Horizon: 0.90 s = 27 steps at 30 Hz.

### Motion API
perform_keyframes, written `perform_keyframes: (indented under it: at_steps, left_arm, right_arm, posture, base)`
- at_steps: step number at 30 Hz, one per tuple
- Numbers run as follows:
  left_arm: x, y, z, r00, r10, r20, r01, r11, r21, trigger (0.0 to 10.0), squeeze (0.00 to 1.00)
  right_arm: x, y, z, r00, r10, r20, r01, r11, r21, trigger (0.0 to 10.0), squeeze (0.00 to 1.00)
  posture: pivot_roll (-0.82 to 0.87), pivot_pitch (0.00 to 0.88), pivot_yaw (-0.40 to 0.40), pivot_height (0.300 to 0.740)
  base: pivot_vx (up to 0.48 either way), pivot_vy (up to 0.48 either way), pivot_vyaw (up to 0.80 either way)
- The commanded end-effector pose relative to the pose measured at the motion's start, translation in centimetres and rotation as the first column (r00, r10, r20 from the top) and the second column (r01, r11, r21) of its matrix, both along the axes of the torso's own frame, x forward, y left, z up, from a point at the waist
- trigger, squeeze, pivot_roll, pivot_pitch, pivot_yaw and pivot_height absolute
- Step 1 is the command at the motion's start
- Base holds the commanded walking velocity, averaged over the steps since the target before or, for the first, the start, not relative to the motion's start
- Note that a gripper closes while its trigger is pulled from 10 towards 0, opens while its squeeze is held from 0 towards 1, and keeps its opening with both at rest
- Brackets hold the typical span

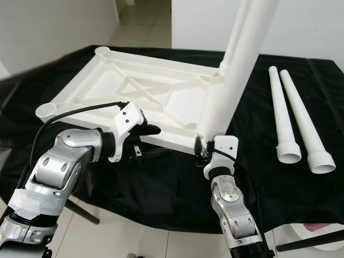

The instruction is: Building children table

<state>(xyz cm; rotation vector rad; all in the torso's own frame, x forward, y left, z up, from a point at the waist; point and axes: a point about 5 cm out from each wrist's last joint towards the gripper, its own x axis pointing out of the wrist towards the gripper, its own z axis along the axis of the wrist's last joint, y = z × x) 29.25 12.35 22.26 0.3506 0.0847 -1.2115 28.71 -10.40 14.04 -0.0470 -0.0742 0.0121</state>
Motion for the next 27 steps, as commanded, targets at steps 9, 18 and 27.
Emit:
perform_keyframes:
  at_steps: [9,18,27]
  left_arm:
    - [0.2,0.2,0.0,0.999,0.034,0.009,-0.034,0.999,0.003,10.0,0.00]
    - [0.2,0.2,0.0,0.999,0.037,0.010,-0.037,0.999,0.002,10.0,0.00]
    - [0.2,0.4,0.0,0.999,0.040,0.010,-0.040,0.999,0.002,10.0,0.00]
  right_arm:
    - [-0.1,-0.5,-1.9,0.996,0.016,-0.086,-0.017,1.000,-0.013,10.0,0.00]
    - [0.1,-0.7,-1.1,0.999,0.008,-0.032,-0.008,1.000,-0.001,10.0,1.00]
    - [0.0,-0.3,0.6,0.994,0.088,0.057,-0.089,0.996,0.010,10.0,0.00]
  posture:
    - [-0.08,0.127,0.088,0.740]
    - [-0.08,0.125,0.089,0.740]
    - [-0.08,0.125,0.088,0.740]
  base:
    - [0.000,0.000,0.00]
    - [0.000,0.000,0.00]
    - [0.000,0.000,0.00]
